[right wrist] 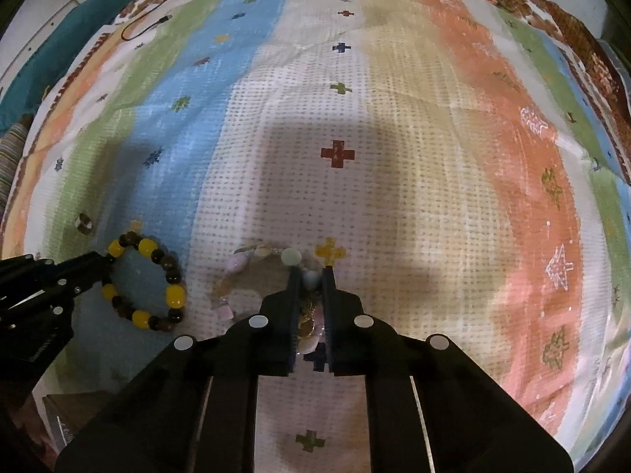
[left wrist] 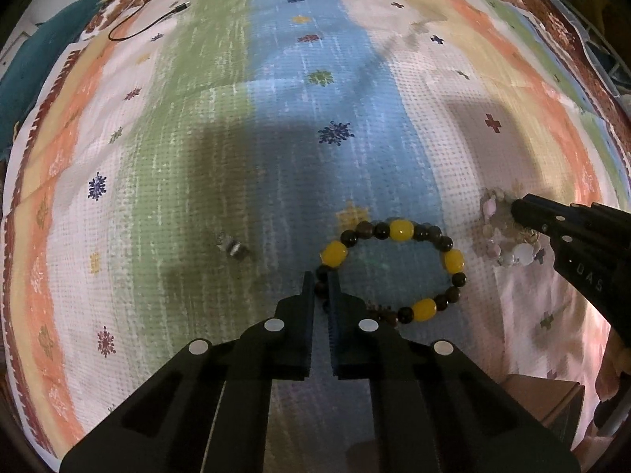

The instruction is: Organize jewelry

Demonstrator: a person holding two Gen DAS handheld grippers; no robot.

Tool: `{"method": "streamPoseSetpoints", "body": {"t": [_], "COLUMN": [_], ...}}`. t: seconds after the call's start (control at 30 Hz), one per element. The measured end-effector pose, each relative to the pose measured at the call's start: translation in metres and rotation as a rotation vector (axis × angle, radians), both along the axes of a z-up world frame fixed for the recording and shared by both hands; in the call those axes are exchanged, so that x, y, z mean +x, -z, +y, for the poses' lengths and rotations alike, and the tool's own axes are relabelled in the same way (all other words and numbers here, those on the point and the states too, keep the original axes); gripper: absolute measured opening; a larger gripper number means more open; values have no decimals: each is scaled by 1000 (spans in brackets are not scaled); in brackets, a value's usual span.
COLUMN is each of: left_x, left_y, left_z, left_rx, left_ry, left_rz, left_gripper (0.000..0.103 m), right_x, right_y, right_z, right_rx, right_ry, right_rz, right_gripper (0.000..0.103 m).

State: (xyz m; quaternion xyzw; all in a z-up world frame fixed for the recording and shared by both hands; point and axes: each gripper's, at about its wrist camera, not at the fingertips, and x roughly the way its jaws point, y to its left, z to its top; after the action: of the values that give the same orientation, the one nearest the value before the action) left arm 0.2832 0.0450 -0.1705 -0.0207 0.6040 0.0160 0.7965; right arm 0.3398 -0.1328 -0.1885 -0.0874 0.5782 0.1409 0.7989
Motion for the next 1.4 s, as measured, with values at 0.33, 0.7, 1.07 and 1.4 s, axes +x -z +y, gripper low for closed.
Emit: {"method": "streamPoseSetpoints", "body": {"t": [0.33, 0.7, 1.07, 1.4], "left_x": [0, -4, -5, -3], "left_y": [-17, -27, -19, -9], "left_z": [8, 8, 8, 12], "left_rx": [-17, -36, -37, -68], "left_ry": [-22, -32, -45, -60], "left_rz": [-41, -55, -29, -1], "left_gripper": [0, 0, 32, 38], "right_x": [-2, -8, -10, -8], "right_y": [-12, -23, -31, -25], "right_z": [-2, 2, 3, 5], "right_rx": [25, 26, 28, 13], "right_ry": [1, -18, -28, -30], "right_rz": [-17, -41, -58, -45], "right_gripper": [11, 11, 11, 11]}}
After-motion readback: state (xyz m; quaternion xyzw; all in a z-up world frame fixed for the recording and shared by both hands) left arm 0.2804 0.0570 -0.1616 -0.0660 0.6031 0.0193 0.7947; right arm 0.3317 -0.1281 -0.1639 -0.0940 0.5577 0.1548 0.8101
